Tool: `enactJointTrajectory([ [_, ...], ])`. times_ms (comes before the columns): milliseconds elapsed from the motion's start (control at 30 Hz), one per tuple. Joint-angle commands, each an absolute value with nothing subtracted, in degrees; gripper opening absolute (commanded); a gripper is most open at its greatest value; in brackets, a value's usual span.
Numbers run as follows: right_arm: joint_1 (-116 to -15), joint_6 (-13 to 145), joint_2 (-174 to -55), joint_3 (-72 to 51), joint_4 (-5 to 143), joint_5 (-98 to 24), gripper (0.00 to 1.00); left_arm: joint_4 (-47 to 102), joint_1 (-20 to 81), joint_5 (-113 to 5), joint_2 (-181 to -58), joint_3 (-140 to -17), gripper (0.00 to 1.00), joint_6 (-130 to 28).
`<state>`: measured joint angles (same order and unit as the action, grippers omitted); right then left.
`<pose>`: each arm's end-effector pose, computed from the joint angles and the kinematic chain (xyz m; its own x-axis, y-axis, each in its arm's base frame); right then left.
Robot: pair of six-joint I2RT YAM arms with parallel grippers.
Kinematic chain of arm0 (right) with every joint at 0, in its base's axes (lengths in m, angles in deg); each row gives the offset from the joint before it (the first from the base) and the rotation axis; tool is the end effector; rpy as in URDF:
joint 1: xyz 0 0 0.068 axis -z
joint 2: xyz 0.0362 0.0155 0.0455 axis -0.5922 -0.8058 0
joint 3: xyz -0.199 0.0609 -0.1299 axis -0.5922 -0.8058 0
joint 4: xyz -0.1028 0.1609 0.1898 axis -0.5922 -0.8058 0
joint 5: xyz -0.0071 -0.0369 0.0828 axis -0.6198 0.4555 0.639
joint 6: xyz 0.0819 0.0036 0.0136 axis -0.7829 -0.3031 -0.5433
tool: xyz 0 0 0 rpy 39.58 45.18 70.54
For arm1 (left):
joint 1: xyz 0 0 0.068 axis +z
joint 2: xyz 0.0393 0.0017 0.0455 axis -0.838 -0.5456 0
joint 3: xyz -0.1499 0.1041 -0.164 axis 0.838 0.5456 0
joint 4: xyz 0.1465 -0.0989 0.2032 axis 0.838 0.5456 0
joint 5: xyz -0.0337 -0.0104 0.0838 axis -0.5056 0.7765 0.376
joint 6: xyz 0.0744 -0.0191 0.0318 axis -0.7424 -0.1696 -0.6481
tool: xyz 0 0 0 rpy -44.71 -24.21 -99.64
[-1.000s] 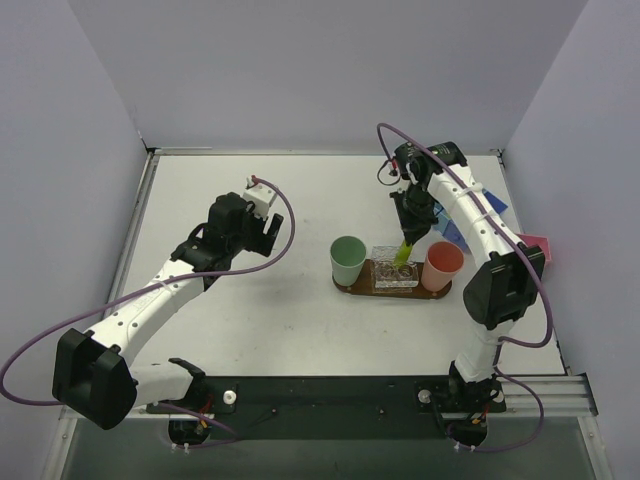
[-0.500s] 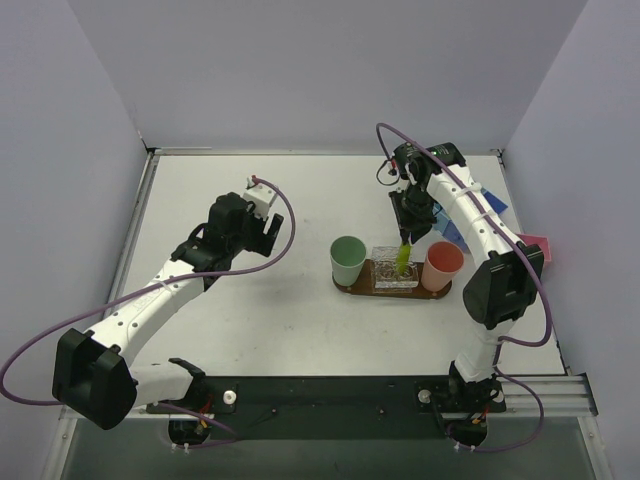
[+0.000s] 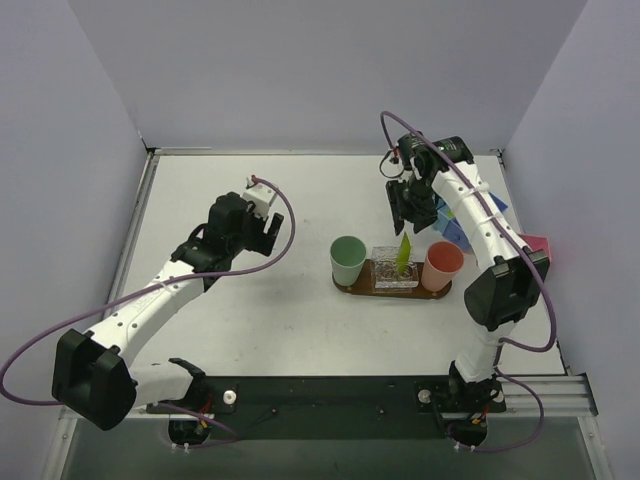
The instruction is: Prepare toiletry sets of a toothbrush and toothpaste on the tray
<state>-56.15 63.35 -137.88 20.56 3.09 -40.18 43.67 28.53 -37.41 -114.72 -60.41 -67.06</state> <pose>0.3678 0.1393 0.2813 -0.8949 -0.1493 -0.4206 -0.2298 0.9620 0.1474 0.2934 -0.1469 0.2488 -0.4083 0.3167 -0.8562 0.3983 0.9057 0.1450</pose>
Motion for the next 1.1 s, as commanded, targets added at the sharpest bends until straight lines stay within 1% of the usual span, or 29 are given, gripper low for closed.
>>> enactJointTrajectory([
  [0, -55.30, 62.14, -132.63, 25.24, 2.33, -39.70, 0.41, 39.35, 28.80, -37.62, -111.92, -60.23, 0.86, -65.17],
  [133, -52.75, 61.09, -130.60, 25.34, 6.45, -38.91, 0.38, 36.01, 31.09, -39.55, -110.16, -58.39, 0.86, -62.53],
  [233, -48.71, 59.42, -129.72, 24.46, 11.02, -37.77, 0.35, 34.77, 33.63, -39.12, -109.46, -58.29, 0.86, -58.49],
  [267, -46.01, 58.81, -129.46, 23.32, 14.25, -36.90, 0.34, 34.34, 34.42, -38.85, -109.02, -58.21, 0.86, -56.74],
  [333, -43.18, 56.53, -128.49, 21.39, 18.13, -36.01, 0.34, 33.37, 37.40, -39.89, -108.75, -58.12, 0.86, -54.97],
  [400, -39.57, 54.16, -128.23, 18.14, 24.64, -35.66, 0.33, 32.05, 39.96, -42.26, -109.80, -58.82, 0.86, -52.51],
  [433, -38.43, 53.45, -128.57, 17.43, 26.66, -35.74, 0.31, 31.70, 42.06, -43.84, -110.59, -59.43, 0.86, -52.24],
  [500, -36.41, 52.22, -131.19, 16.90, 30.80, -36.18, 0.28, 31.17, 42.87, -43.42, -114.45, -62.67, 0.86, -53.20],
  [567, -34.03, 50.37, -134.10, 18.21, 31.60, -36.80, 0.25, 33.61, 43.39, -41.24, -119.00, -66.27, 0.86, -53.39],
  [600, -32.81, 49.50, -136.72, 19.61, 31.51, -36.71, 0.25, 34.67, 43.74, -40.79, -120.34, -70.21, 0.86, -52.43],
  [633, -32.19, 48.01, -137.79, 19.88, 31.60, -36.71, 0.23, 35.20, 44.18, -40.78, -121.40, -71.64, 0.86, -51.02],
  [700, -31.30, 46.94, -140.07, 19.97, 31.78, -37.50, 0.22, 35.21, 45.24, -42.01, -123.33, -73.67, 0.86, -47.68],
  [733, -30.69, 46.50, -140.79, 19.97, 31.78, -39.59, 0.21, 35.04, 45.33, -42.01, -123.60, -73.94, 0.86, -47.32],
  [833, -29.63, 45.45, -143.51, 19.97, 31.69, -40.84, 0.20, 35.38, 45.33, -41.84, -123.78, -73.24, 0.86, -47.14],
  [1067, -29.54, 43.51, -149.05, 21.63, 31.51, -42.59, 0.17, 43.20, 45.24, -42.10, -120.45, -70.51, 0.86, -42.67],
])
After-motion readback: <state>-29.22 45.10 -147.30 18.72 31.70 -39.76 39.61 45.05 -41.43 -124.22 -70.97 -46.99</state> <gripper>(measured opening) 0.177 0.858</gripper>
